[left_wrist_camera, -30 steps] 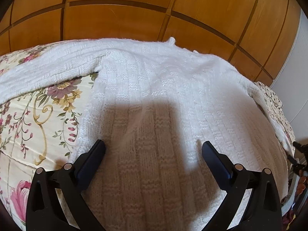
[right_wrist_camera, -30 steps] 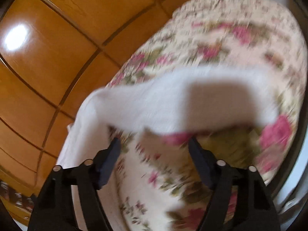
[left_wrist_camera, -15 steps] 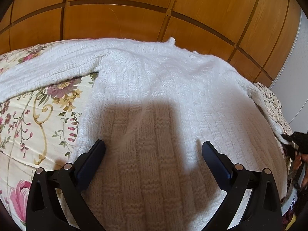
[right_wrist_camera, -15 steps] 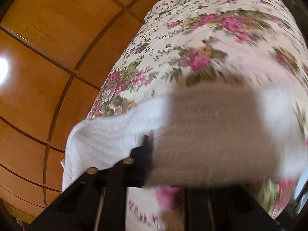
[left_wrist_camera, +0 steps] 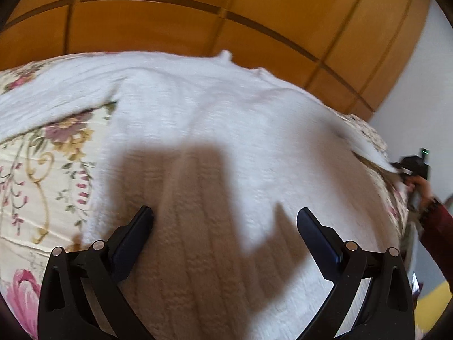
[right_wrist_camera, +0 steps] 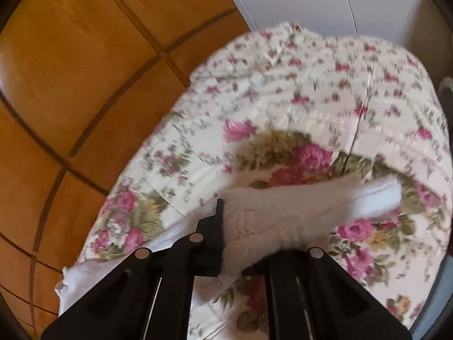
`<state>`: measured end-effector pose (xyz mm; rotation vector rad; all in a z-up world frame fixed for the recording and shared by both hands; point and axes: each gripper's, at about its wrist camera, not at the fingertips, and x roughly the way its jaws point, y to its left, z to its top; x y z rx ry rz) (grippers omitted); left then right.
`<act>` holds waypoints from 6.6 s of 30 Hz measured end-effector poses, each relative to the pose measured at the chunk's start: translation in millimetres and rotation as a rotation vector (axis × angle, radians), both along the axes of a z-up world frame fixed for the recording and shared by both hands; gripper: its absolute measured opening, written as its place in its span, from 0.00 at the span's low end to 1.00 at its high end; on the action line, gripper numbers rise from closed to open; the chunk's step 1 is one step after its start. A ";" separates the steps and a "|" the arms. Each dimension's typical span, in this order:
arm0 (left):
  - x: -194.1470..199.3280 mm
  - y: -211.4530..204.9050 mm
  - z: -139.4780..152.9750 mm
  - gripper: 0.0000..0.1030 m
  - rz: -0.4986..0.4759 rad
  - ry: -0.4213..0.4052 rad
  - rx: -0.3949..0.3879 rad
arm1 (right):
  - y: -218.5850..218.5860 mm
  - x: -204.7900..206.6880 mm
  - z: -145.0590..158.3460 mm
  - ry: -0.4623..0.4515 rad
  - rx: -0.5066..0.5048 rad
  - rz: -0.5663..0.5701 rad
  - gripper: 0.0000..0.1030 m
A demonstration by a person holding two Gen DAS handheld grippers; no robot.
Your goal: Fold small clothes
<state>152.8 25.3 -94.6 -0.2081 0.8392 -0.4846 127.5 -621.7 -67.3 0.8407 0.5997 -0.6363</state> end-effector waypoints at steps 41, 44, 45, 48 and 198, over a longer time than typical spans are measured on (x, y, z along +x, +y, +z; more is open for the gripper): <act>28.7 23.2 36.7 0.96 0.102 0.065 -0.254 | 379.8 94.9 11.5 -0.079 -0.446 0.821 0.86; 55.5 4.9 55.0 0.96 0.082 0.052 -0.261 | 340.5 73.5 3.9 0.003 -0.401 0.664 0.81; 64.7 -6.8 60.7 0.96 0.062 0.035 -0.238 | 325.5 65.5 -0.1 0.018 -0.351 0.630 0.77; 80.9 -39.1 65.4 0.96 0.011 0.017 -0.201 | 288.3 34.8 -10.2 0.038 -0.234 0.561 0.73; 117.8 1.7 0.0 0.88 0.132 0.026 -0.241 | 300.9 52.4 -43.3 0.292 -0.478 0.524 0.98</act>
